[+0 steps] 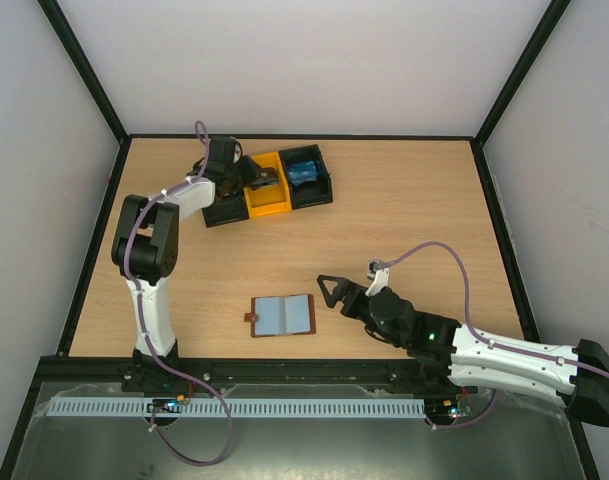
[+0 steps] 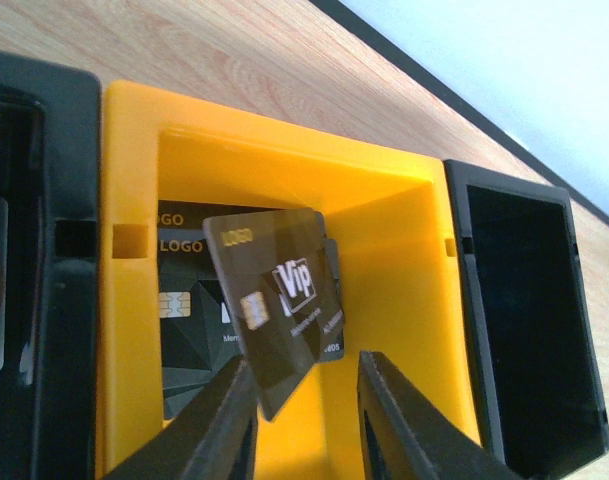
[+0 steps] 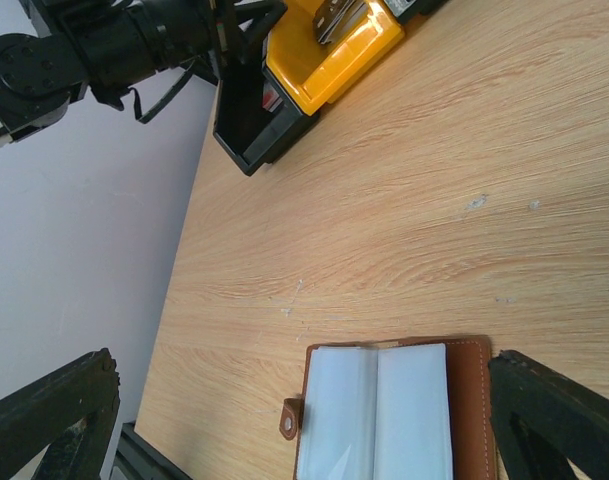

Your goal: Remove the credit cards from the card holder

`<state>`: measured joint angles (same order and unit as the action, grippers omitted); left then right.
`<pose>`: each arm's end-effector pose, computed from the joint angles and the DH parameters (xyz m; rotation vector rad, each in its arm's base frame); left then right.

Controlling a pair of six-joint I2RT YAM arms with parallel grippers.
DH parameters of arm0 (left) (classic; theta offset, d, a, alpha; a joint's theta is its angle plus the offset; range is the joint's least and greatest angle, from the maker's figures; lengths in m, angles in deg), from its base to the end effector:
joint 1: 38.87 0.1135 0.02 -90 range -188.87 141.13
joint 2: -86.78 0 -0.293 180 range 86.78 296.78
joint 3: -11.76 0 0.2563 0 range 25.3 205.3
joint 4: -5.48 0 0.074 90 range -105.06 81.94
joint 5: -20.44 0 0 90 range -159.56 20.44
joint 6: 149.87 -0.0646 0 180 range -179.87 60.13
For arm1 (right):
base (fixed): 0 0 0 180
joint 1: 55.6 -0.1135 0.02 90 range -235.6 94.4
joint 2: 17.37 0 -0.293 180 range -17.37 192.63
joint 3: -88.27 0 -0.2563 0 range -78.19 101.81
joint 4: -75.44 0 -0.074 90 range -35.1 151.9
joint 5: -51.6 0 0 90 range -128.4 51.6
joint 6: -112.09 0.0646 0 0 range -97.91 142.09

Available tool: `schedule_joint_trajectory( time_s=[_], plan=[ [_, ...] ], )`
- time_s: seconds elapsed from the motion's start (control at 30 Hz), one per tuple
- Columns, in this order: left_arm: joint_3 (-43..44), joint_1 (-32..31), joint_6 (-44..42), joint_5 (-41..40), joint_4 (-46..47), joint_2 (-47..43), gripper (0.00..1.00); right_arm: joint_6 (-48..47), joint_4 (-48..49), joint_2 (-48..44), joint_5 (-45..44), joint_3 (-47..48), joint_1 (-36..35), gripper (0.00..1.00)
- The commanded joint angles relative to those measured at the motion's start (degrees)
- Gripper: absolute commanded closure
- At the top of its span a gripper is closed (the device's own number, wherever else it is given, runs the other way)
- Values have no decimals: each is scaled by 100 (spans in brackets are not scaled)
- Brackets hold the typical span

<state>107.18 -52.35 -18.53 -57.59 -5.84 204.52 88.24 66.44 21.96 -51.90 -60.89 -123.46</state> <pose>0.4906 -0.1314 0.1995 -0.4179 2.2086 -0.7624 0.0808 0.1586 0.2202 0.1515 2.1107 1.3258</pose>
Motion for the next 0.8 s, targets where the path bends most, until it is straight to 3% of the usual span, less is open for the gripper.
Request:
schedule_joint_trajectory(
  time_s=[0.0,0.27,0.4,0.47,0.77],
  plan=[
    [99,39,-54,-3,-212,-440,52,120,-181,-54,-156,34,-17,2],
    [80,32,-84,173,-574,-911,39,171,-462,-264,-119,119,-18,2],
    [-212,-16,-57,480,-724,-1363,23,98,-811,-503,-275,204,-17,2],
    [-426,-50,-136,549,-870,-1725,20,100,-908,-614,-314,191,-17,2],
    [-2371,-280,-531,809,-1304,-3432,15,24,-1217,-501,-148,321,-17,2]
  ],
)
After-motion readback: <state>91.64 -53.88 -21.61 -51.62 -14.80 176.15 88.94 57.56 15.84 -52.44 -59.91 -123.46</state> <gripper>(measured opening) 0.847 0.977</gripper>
